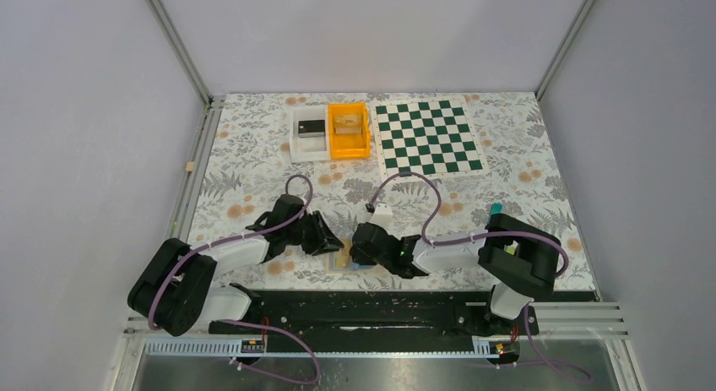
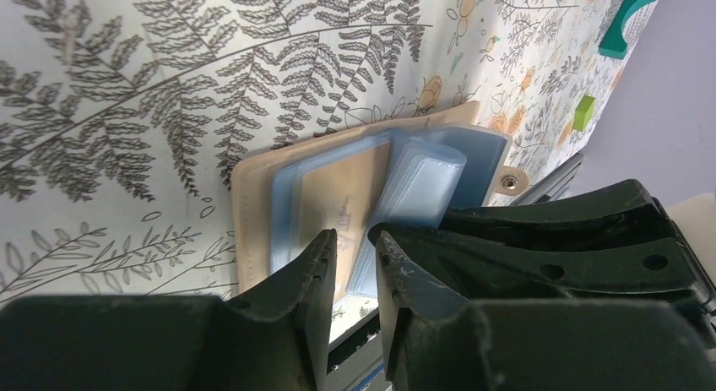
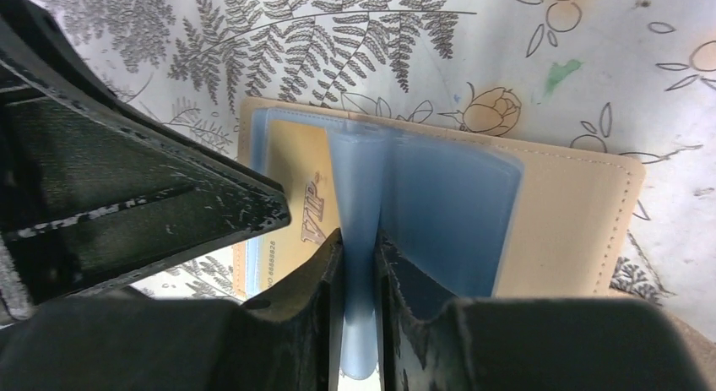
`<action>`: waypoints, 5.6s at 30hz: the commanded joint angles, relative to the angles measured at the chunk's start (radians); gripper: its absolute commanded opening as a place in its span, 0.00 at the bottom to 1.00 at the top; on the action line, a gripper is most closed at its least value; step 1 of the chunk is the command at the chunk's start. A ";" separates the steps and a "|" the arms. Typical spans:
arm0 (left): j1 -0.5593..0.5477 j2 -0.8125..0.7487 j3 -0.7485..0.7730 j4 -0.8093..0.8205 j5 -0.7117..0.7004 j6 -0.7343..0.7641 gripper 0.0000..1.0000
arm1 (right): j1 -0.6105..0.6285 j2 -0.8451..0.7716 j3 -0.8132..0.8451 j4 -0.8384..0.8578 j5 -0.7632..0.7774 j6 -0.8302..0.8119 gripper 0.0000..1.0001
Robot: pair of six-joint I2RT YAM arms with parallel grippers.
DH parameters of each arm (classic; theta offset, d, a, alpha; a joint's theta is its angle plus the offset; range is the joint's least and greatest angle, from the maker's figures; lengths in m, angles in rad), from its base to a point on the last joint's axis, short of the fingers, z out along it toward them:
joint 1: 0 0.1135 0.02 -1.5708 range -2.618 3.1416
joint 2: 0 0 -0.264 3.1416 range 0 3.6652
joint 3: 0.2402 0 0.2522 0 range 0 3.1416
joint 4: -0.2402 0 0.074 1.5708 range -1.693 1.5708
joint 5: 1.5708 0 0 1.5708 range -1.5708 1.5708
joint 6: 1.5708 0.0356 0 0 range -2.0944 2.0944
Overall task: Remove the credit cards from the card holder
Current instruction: Remove the credit card from the card holder.
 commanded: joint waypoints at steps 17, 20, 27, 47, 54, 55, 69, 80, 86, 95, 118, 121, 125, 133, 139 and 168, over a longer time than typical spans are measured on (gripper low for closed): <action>-0.063 0.053 0.079 -0.048 -0.106 -0.007 0.21 | -0.042 -0.046 -0.267 0.574 -0.190 0.024 0.22; -0.069 0.068 0.086 -0.044 -0.105 -0.007 0.21 | -0.041 -0.040 -0.263 0.596 -0.208 0.020 0.23; -0.088 0.086 0.100 -0.031 -0.087 -0.013 0.21 | -0.043 -0.038 -0.257 0.598 -0.218 0.015 0.26; -0.099 0.054 0.154 -0.216 -0.205 0.013 0.21 | -0.115 -0.044 -0.266 0.604 -0.276 -0.090 0.18; -0.100 0.100 0.160 -0.173 -0.157 0.010 0.22 | -0.119 0.011 -0.272 0.720 -0.335 -0.068 0.18; -0.100 0.103 0.159 -0.168 -0.153 0.008 0.22 | -0.119 0.012 -0.272 0.721 -0.337 -0.067 0.18; -0.116 0.097 0.131 -0.001 -0.001 -0.051 0.22 | -0.126 -0.014 -0.270 0.619 -0.302 -0.049 0.42; -0.162 0.112 0.140 0.075 0.043 -0.076 0.23 | -0.127 -0.279 -0.199 0.145 -0.117 -0.084 0.63; -0.189 0.147 0.157 0.103 0.040 -0.080 0.24 | -0.126 -0.364 -0.162 -0.052 -0.075 -0.091 0.62; -0.198 0.125 0.209 0.024 -0.019 -0.057 0.24 | -0.114 -0.408 -0.149 0.030 -0.203 -0.086 0.46; -0.032 -0.120 0.104 -0.306 -0.164 0.027 0.22 | -0.113 -0.044 -0.079 0.245 -0.371 -0.004 0.40; -0.033 -0.088 0.101 -0.300 -0.172 0.042 0.19 | -0.123 -0.034 -0.089 0.220 -0.359 -0.001 0.40; -0.033 -0.029 0.091 -0.273 -0.146 0.052 0.15 | -0.134 -0.019 -0.100 0.216 -0.359 0.002 0.41; -0.033 0.004 0.068 -0.277 -0.146 0.063 0.12 | -0.138 0.000 -0.105 0.192 -0.359 0.007 0.41; -0.032 0.001 0.056 -0.278 -0.141 0.058 0.11 | -0.147 0.021 -0.131 0.282 -0.397 0.036 0.40; -0.034 -0.059 0.034 -0.288 -0.149 0.014 0.17 | -0.222 -0.016 -0.348 0.687 -0.493 0.057 0.00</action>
